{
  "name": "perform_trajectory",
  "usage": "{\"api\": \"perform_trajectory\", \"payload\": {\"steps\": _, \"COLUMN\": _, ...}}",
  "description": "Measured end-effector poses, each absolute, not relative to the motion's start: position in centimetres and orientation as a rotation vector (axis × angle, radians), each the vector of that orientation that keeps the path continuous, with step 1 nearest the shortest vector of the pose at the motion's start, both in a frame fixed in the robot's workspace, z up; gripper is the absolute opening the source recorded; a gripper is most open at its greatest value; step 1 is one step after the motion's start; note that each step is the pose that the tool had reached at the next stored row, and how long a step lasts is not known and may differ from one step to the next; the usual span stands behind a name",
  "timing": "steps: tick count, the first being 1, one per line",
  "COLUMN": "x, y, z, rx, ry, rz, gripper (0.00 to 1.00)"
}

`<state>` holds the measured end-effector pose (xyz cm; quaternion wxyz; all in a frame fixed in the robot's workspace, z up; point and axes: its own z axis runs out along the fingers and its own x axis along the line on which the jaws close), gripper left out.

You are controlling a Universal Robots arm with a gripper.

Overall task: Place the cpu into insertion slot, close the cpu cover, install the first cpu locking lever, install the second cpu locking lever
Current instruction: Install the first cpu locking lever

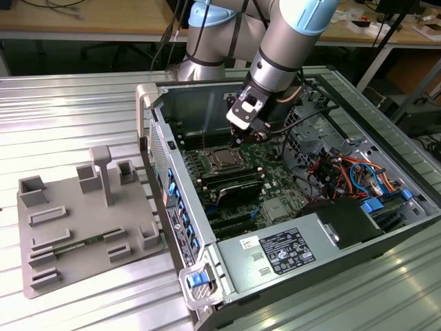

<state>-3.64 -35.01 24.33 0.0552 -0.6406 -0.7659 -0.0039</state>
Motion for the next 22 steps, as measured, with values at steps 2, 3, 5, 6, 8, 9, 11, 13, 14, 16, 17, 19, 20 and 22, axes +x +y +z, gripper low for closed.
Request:
{"api": "perform_trajectory", "payload": {"steps": 2, "x": -3.64, "y": -35.01, "z": 24.33, "rx": -1.926, "ry": -2.340, "rz": -0.010, "gripper": 0.11}}
{"api": "perform_trajectory", "payload": {"steps": 3, "x": -3.64, "y": -35.01, "z": 24.34, "rx": -1.920, "ry": -2.345, "rz": -0.010, "gripper": 0.11}}
{"api": "perform_trajectory", "payload": {"steps": 5, "x": -3.64, "y": -35.01, "z": 24.33, "rx": -1.899, "ry": -2.363, "rz": -0.008, "gripper": 0.11}}
{"api": "perform_trajectory", "payload": {"steps": 6, "x": -3.64, "y": -35.01, "z": 24.33, "rx": -1.887, "ry": -2.372, "rz": -0.008, "gripper": 0.11}}
{"api": "perform_trajectory", "payload": {"steps": 8, "x": -3.64, "y": -35.01, "z": 24.33, "rx": -1.873, "ry": -2.383, "rz": -0.007, "gripper": 0.11}}
{"api": "perform_trajectory", "payload": {"steps": 9, "x": -3.64, "y": -35.01, "z": 24.33, "rx": -1.863, "ry": -2.391, "rz": -0.006, "gripper": 0.11}}
{"api": "perform_trajectory", "payload": {"steps": 11, "x": -3.64, "y": -35.01, "z": 24.33, "rx": -1.848, "ry": -2.403, "rz": -0.005, "gripper": 0.11}}
{"api": "perform_trajectory", "payload": {"steps": 13, "x": -3.64, "y": -35.01, "z": 24.33, "rx": -1.832, "ry": -2.415, "rz": -0.004, "gripper": 0.11}}
{"api": "perform_trajectory", "payload": {"steps": 14, "x": -3.64, "y": -35.01, "z": 24.33, "rx": -1.826, "ry": -2.419, "rz": -0.003, "gripper": 0.11}}
{"api": "perform_trajectory", "payload": {"steps": 16, "x": -3.64, "y": -35.01, "z": 24.33, "rx": -1.815, "ry": -2.428, "rz": -0.003, "gripper": 0.11}}
{"api": "perform_trajectory", "payload": {"steps": 17, "x": -3.64, "y": -35.01, "z": 24.33, "rx": -1.808, "ry": -2.432, "rz": -0.002, "gripper": 0.11}}
{"api": "perform_trajectory", "payload": {"steps": 19, "x": -3.64, "y": -35.01, "z": 24.34, "rx": -1.798, "ry": -2.440, "rz": -0.001, "gripper": 0.11}}
{"api": "perform_trajectory", "payload": {"steps": 20, "x": -3.64, "y": -35.01, "z": 24.34, "rx": -1.788, "ry": -2.448, "rz": -0.001, "gripper": 0.11}}
{"api": "perform_trajectory", "payload": {"steps": 22, "x": -3.64, "y": -35.01, "z": 24.33, "rx": -1.769, "ry": -2.461, "rz": 0.001, "gripper": 0.11}}
